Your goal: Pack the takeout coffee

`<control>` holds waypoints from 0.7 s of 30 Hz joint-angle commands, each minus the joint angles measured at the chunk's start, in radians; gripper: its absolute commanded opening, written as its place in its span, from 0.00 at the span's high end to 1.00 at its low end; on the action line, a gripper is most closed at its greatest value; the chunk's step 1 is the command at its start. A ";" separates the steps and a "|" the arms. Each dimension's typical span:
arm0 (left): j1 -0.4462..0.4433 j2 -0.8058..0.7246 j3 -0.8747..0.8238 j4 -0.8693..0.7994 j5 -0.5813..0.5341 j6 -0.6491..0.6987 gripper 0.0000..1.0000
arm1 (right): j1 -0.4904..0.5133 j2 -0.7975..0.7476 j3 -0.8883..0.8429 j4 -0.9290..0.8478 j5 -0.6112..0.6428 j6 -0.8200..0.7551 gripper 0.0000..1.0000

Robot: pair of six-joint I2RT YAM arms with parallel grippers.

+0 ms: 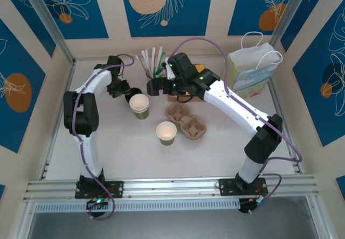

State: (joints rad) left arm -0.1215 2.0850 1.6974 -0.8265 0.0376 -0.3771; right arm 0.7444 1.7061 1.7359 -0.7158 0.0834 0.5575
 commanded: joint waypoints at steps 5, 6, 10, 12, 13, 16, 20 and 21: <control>0.006 0.055 0.067 -0.028 0.017 0.024 0.67 | 0.003 0.010 0.040 -0.028 0.018 0.001 0.01; 0.006 0.057 0.067 -0.030 0.015 0.024 0.67 | 0.003 0.009 0.041 -0.029 0.018 0.001 0.01; 0.006 0.064 0.065 -0.029 0.019 0.024 0.69 | 0.000 0.010 0.036 -0.028 0.018 0.004 0.01; 0.007 0.067 0.064 -0.031 0.021 0.024 0.69 | -0.002 0.010 0.035 -0.026 0.017 0.002 0.01; 0.006 0.066 0.064 -0.031 0.020 0.024 0.70 | -0.004 0.010 0.033 -0.025 0.016 0.002 0.01; 0.007 0.066 0.059 -0.031 0.023 0.024 0.73 | -0.006 0.012 0.033 -0.024 0.012 0.004 0.01; 0.006 0.063 0.054 -0.033 0.022 0.025 0.78 | -0.007 0.012 0.031 -0.024 0.010 0.000 0.01; 0.006 0.061 0.053 -0.033 0.025 0.024 0.81 | -0.007 0.012 0.030 -0.023 0.010 0.000 0.01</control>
State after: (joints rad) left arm -0.1215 2.1426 1.7336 -0.8299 0.0456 -0.3595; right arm 0.7422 1.7069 1.7397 -0.7273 0.0910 0.5579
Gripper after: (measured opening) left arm 0.201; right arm 0.988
